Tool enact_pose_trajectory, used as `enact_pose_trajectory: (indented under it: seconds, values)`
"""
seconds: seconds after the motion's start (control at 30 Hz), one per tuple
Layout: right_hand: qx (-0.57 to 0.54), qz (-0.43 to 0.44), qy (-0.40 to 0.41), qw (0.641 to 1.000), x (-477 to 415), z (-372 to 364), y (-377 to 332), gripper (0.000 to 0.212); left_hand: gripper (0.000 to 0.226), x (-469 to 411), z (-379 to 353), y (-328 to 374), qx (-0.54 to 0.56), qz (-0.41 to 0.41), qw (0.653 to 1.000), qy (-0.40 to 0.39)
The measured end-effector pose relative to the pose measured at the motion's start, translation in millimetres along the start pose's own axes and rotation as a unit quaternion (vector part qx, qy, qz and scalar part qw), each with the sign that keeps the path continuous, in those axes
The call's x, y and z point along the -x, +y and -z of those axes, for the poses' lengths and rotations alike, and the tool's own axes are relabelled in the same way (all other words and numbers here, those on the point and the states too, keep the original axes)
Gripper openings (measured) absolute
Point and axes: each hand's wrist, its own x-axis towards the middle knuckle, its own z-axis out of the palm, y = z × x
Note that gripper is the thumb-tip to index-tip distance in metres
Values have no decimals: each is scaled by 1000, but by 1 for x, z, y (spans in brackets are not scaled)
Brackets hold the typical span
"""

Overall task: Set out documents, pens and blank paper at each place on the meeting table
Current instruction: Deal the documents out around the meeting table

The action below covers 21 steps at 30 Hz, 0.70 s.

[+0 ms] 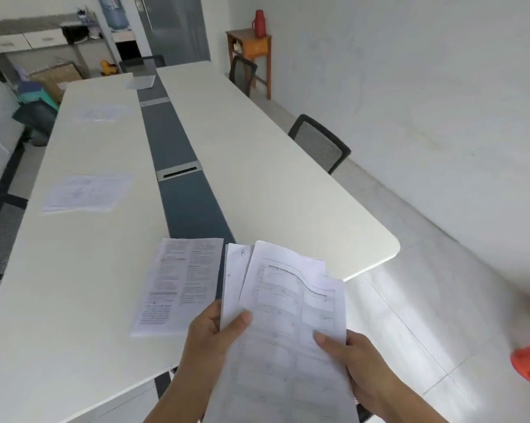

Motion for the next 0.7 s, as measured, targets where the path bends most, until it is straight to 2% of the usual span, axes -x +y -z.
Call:
enact_pose_trajectory:
  seconds: [0.03, 0.07, 0.17, 0.27, 0.43, 0.57, 0.7]
  values:
    - [-1, 23, 30, 999, 13, 25, -4, 29, 25, 5, -26, -4, 15, 23, 1000, -3]
    - [-3, 45, 55, 997, 25, 51, -9, 26, 25, 10, -53, -8, 29, 51, 998, -12]
    - [-8, 98, 113, 989, 60, 126, -21, 22, 37, 22, -131, -24, 20, 96, 994, -39]
    - [-37, 119, 183, 975, 93, 191, -21, 21, 35, 30, -200, -36, -5, 94, 992, -90]
    - [-75, 187, 323, 925, 117, 284, -27, 19, 33, 25, -298, -32, -50, 61, 985, -154]
    - [-114, 202, 345, 910, 111, 332, -51, 15, 29, -4, -352, -28, -67, 49, 985, -153]
    - [-118, 177, 318, 924, 80, 382, -74, 20, 25, -59, -404, -22, -69, 66, 980, -173]
